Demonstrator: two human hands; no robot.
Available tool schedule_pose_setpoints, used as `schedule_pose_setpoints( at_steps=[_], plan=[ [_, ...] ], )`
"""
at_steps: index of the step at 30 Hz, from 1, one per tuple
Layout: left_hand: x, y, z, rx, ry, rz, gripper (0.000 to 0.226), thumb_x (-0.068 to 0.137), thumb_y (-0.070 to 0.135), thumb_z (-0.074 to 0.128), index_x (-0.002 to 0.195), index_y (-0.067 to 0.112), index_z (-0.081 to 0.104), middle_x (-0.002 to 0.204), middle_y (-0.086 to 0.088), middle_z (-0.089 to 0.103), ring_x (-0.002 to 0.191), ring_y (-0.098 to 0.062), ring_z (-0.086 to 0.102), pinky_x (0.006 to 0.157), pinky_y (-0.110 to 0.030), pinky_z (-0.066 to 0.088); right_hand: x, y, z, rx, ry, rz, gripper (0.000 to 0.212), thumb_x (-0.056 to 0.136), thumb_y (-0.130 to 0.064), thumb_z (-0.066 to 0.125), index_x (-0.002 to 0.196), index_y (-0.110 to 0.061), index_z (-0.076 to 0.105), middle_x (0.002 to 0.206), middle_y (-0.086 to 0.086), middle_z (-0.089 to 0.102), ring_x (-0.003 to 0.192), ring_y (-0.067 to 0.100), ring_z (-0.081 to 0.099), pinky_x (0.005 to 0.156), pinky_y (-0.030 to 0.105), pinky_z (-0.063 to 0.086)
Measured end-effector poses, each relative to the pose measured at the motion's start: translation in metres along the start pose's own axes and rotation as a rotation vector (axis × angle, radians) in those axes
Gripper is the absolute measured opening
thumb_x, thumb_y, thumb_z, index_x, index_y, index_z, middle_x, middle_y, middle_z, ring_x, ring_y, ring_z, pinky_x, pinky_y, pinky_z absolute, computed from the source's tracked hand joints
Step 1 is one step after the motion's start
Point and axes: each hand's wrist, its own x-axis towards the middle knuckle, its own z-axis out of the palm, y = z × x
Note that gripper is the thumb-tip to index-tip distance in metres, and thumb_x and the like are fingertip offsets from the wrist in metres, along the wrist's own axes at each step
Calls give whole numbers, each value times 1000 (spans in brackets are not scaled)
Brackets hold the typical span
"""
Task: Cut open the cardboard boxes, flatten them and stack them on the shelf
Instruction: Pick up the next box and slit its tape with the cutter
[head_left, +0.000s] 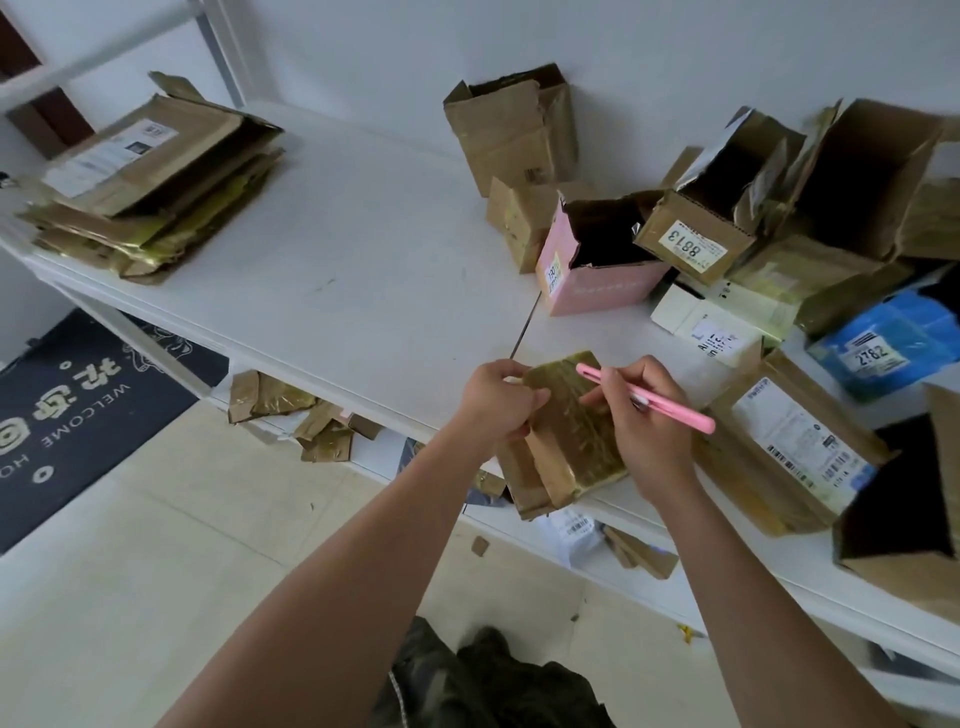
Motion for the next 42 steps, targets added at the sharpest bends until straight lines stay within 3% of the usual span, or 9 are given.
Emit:
schedule_pose_setpoints(
  at_steps=[6,10,19,22,27,30,33,38,42],
  plan=[
    [2,-1,1,31,22,-1,26,90,10,70,115,14,63,95,-11,64,78,-24,63,80,-43,61,1,-2,2,-100,-5,-45,19,99,-27,56,81,-24,49,73,-7,71,77,2,70,63,12,52],
    [5,0,2,56,59,15,24,89,12,70,112,16,64,88,-6,63,74,-21,64,79,-43,61,3,-4,6,-174,-44,-80,20,99,-24,54,83,-14,48,73,-1,71,75,3,69,63,13,52],
    [7,-4,2,118,96,56,23,87,15,72,110,16,67,95,-5,65,96,-27,69,86,-42,59,-2,-10,1,-270,-99,-160,22,98,-12,55,79,-6,45,63,0,58,57,6,60,46,20,48],
    [8,-5,3,138,101,73,24,87,16,72,110,15,66,93,-5,64,85,-23,67,85,-40,59,-10,-12,-8,-290,-136,-152,24,98,-10,56,77,-5,46,59,-2,54,53,11,56,45,28,47],
    [11,-7,3,156,121,84,23,87,17,73,109,17,65,79,3,61,67,-16,60,81,-39,61,-33,-14,-25,-232,-172,-70,32,98,-5,54,70,-13,41,54,-10,54,51,-6,54,43,8,34],
    [11,-6,4,163,127,77,22,86,17,72,107,19,64,79,2,62,64,-15,60,79,-38,61,-54,-12,-40,-163,-179,-3,28,97,-12,56,71,-7,44,58,10,52,44,4,46,41,17,36],
    [11,-5,5,163,132,66,19,86,17,71,103,21,63,79,2,62,63,-15,60,74,-34,60,-73,-13,-50,-106,-145,-9,26,92,-22,54,71,-10,47,56,8,54,45,17,53,43,33,46],
    [9,-3,6,235,160,101,14,88,18,66,100,22,62,78,3,61,60,-11,56,52,-22,45,-84,-7,-45,20,0,24,19,94,-11,54,76,-5,50,65,11,65,65,15,68,64,19,54],
    [2,-1,2,289,219,156,6,88,17,59,87,19,64,75,0,63,61,-14,54,52,-23,43,-93,2,-28,238,250,118,22,96,-11,53,76,-5,47,60,10,59,63,22,65,69,31,58]
  ],
)
